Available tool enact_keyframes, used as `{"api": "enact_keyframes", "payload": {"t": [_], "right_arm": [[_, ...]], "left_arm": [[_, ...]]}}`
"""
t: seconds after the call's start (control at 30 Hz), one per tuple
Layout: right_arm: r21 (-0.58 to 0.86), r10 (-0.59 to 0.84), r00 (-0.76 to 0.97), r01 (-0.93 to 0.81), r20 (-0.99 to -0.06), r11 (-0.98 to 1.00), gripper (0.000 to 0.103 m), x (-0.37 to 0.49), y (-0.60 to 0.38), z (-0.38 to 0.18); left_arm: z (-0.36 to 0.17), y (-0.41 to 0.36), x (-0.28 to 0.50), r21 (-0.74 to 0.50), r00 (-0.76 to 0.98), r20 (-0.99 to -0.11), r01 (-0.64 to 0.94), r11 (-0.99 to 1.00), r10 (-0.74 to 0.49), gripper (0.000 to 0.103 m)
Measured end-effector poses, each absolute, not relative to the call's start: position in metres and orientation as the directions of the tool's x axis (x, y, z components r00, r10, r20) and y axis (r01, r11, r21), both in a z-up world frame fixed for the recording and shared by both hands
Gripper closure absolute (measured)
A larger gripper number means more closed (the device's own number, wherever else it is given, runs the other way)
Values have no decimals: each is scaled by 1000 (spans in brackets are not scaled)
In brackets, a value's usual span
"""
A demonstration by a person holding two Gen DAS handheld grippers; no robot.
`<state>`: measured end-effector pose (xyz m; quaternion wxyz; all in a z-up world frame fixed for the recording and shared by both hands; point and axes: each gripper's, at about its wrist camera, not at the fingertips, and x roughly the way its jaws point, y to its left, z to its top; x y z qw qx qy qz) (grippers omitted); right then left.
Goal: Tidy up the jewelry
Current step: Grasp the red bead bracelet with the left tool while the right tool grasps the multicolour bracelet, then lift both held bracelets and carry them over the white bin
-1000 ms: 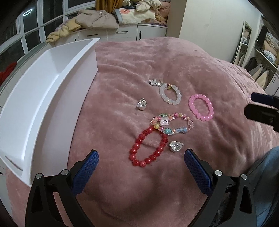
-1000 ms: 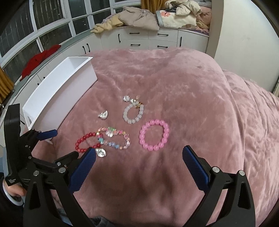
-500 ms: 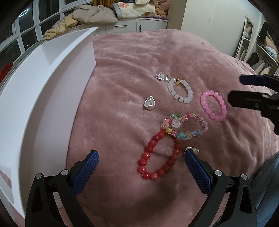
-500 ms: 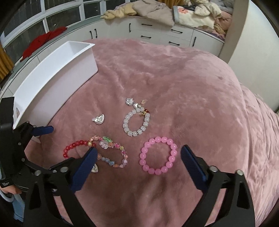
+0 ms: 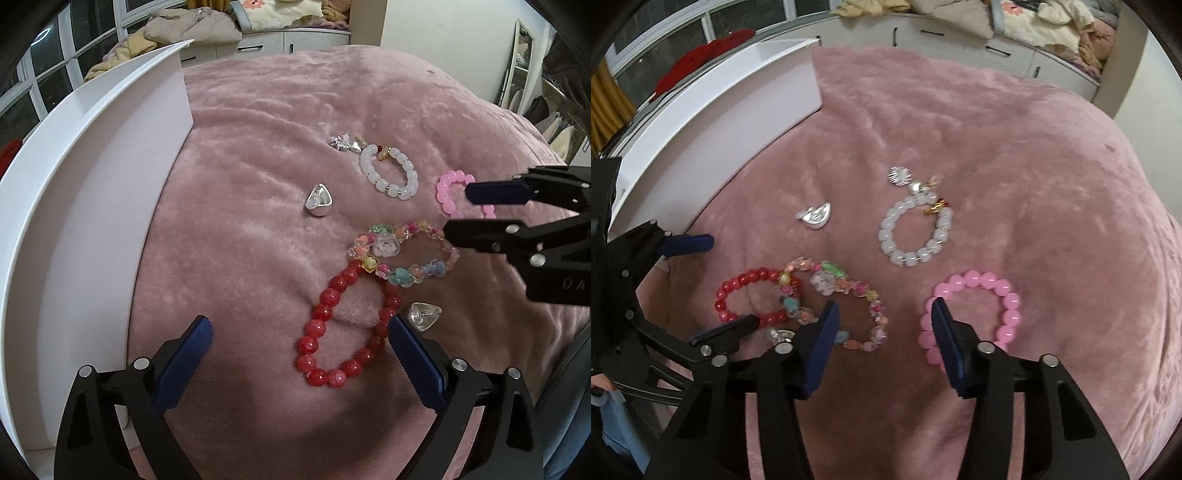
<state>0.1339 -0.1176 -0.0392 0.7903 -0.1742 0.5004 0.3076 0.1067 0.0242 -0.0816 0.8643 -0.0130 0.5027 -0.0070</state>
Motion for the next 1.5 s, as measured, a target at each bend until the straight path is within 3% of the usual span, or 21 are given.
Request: {"api": "enact_keyframes", "payload": {"t": [0.17,0.43,0.53,0.6,0.67,0.87,1.17,1.5], "right_arm": [[44,312,276,-681,-909,731,73,134,-111,-52],[-4,256,272,-693,-927,721,77,135,-101,-69],[-16,245,273,-698,-930,716,81,134,-97,-75],[-17,250,270,-711,-930,703,92,130,-94,-76],[-1,260,260,-710,-930,705,92,127,-94,-76],[71,325,250,-685,-912,725,92,126,-102,-65],[181,483,288,-677,-827,714,92,121,-109,-12],[220,554,328,-675,-765,704,92,130,-100,46]], "left_arm": [[-83,29,106,-61,498,-866,-22,998,-42,22],[-85,32,103,-53,501,-865,-26,998,-33,41],[-84,30,100,-52,510,-859,-6,999,-42,56],[-83,29,98,-61,515,-855,8,998,-56,70],[-82,28,96,-77,515,-854,23,997,-77,82],[-76,28,92,-90,530,-843,25,996,-89,88],[-38,29,83,-166,615,-771,61,984,-168,88],[7,53,82,-220,661,-725,42,975,-192,88]]}}
